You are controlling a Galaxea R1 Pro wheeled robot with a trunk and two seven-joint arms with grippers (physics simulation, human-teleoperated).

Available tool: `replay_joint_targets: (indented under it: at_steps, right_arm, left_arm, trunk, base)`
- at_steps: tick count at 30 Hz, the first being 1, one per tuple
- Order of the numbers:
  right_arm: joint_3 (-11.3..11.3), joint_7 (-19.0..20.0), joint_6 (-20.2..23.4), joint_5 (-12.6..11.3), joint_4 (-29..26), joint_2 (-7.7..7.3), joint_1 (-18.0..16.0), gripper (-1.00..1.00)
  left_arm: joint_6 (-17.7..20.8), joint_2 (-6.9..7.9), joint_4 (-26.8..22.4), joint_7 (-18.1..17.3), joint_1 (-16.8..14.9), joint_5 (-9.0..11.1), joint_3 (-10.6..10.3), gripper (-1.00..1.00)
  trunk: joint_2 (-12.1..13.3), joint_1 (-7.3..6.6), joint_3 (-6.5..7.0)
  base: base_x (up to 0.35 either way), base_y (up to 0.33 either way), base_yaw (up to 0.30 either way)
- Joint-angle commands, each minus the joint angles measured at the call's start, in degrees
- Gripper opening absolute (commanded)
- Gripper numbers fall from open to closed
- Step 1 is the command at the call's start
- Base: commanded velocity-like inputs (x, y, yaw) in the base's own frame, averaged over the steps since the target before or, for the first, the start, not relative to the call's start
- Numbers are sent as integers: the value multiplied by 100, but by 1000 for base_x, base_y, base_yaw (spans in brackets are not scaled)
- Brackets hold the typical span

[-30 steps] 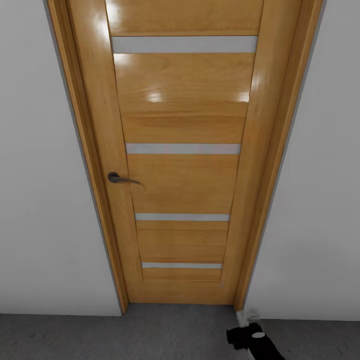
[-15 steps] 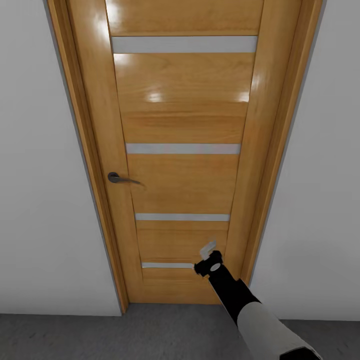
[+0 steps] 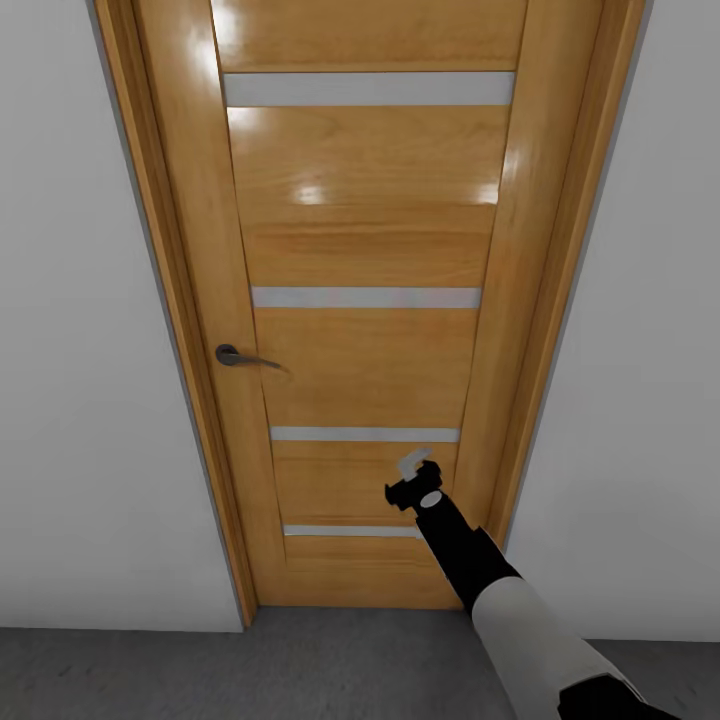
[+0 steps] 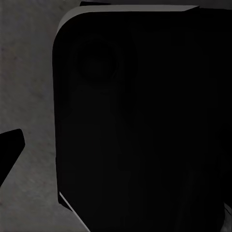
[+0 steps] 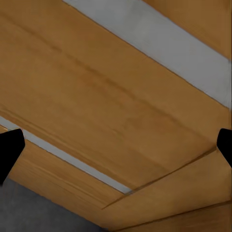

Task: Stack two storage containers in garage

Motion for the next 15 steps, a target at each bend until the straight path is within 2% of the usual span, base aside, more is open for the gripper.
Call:
replay_joint_targets:
  at_steps: [1, 15]
  right_arm:
    - [9, 21, 28, 59, -37, 0, -2, 100]
    - [25, 54, 90, 33, -166, 0, -5, 100]
  left_arm:
    - [-3, -1, -3, 3, -1, 31, 2, 100]
    - [-3, -1, -3, 2, -1, 31, 2, 100]
  trunk:
    - [-3, 0, -6]
    - [-3, 0, -6]
  base:
    - [0, 0, 0]
    - [0, 0, 0]
